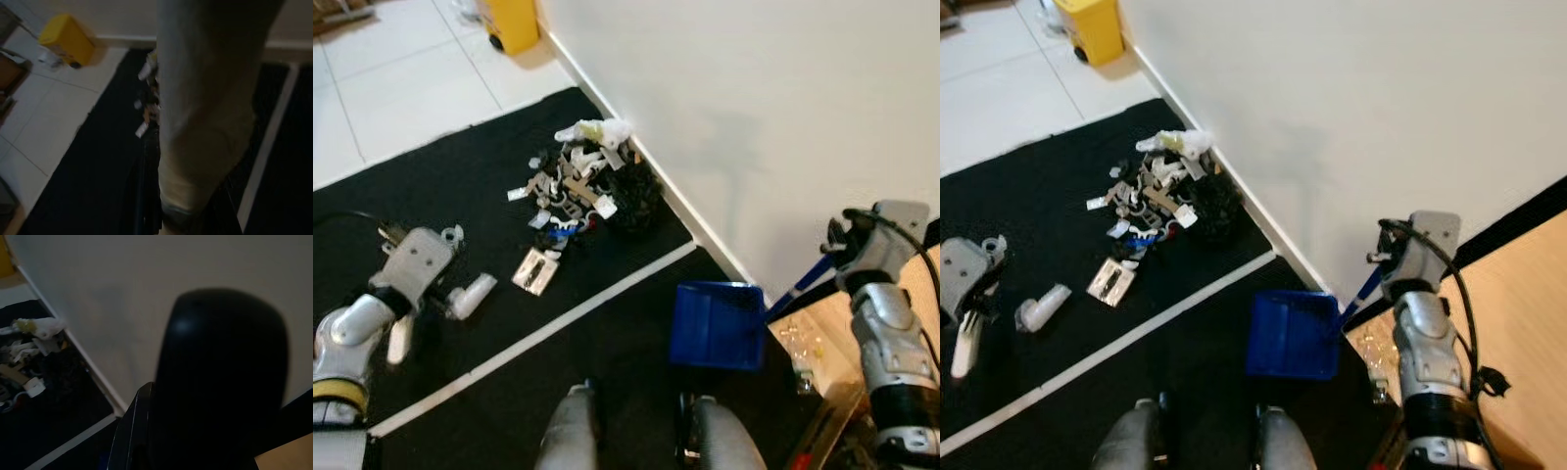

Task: Sweep floor

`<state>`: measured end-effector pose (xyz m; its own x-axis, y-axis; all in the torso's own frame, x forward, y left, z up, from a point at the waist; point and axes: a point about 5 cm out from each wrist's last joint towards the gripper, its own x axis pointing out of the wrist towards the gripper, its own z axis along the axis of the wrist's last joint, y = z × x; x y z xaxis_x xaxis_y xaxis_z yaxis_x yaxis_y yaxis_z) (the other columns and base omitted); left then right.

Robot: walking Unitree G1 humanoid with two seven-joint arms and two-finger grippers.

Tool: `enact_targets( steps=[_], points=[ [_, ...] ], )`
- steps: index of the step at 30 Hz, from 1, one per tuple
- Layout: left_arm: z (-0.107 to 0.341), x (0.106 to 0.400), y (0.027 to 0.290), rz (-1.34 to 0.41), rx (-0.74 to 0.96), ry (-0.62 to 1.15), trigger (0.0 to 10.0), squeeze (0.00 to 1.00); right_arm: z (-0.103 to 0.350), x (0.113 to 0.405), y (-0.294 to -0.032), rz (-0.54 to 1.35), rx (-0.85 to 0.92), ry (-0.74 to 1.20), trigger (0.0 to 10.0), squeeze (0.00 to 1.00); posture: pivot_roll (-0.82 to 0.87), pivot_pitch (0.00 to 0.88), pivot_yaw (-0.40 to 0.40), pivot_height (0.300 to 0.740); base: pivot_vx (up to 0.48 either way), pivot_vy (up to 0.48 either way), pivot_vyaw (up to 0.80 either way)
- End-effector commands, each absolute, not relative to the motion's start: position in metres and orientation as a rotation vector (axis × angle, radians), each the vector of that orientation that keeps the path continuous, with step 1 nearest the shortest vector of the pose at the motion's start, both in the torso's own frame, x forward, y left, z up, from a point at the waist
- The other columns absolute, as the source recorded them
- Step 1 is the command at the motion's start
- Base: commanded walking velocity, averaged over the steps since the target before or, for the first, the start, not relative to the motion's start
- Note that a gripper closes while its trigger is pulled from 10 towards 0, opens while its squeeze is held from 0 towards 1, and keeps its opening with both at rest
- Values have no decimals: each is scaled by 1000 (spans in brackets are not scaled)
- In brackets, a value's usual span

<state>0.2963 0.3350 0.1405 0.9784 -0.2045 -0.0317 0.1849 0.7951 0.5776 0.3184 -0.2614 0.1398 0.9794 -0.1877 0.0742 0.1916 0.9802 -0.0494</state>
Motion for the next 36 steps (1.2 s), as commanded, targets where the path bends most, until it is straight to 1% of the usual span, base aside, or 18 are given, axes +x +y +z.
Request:
enact_targets(
  steps=[1,10,12,13,14,15,17,21,25,29,31,32,35,36],
  points=[
    [139,299,331,-199,566,-53,10000,0,146,311,-272,-224,-57,-92,10000,0,-72,329,-51,740,0,0,0],
    [139,307,324,-213,463,-67,10000,0,148,305,-276,-232,-59,-94,10000,0,-79,327,-50,740,0,0,0],
    [134,311,320,-215,322,-60,10000,0,149,305,-276,-233,-59,-95,10000,0,-75,323,-50,740,0,0,0],
    [133,313,320,-184,225,-65,10000,0,150,306,-276,-232,-57,-95,10000,0,-74,322,-50,740,0,0,0],
    [132,314,321,-163,163,-69,10000,0,151,306,-275,-231,-56,-96,10000,0,-74,322,-50,740,0,0,0],
    [132,314,321,-163,163,-69,10000,0,151,306,-275,-231,-56,-96,10000,0,-74,322,-50,740,0,0,0],
    [134,316,324,-108,38,-98,10000,0,152,307,-274,-229,-53,-96,10000,0,-69,321,-50,740,0,0,0],
    [143,322,324,-86,-99,-173,10000,0,152,307,-272,-225,-50,-95,10000,0,-61,318,-52,740,0,0,0],
    [153,328,320,-120,-159,-230,10000,0,151,309,-271,-222,-45,-93,10000,0,-53,315,-49,740,0,0,0],
    [158,331,317,-149,-177,-257,10000,0,151,309,-270,-221,-43,-93,10000,0,-49,313,-48,740,0,0,0],
    [173,338,309,-233,-216,-322,10000,0,151,312,-267,-215,-36,-92,10000,0,-43,311,-46,740,0,0,0],
    [173,338,309,-233,-216,-322,10000,0,151,312,-267,-215,-36,-92,10000,0,-43,311,-46,740,0,0,0],
    [196,343,298,-371,-208,-393,10000,0,150,315,-261,-202,-27,-90,10000,0,-28,308,-43,740,0,0,0],
    [196,343,298,-371,-208,-393,10000,0,150,315,-261,-202,-27,-90,10000,0,-28,308,-43,740,0,0,0]
  ],
)
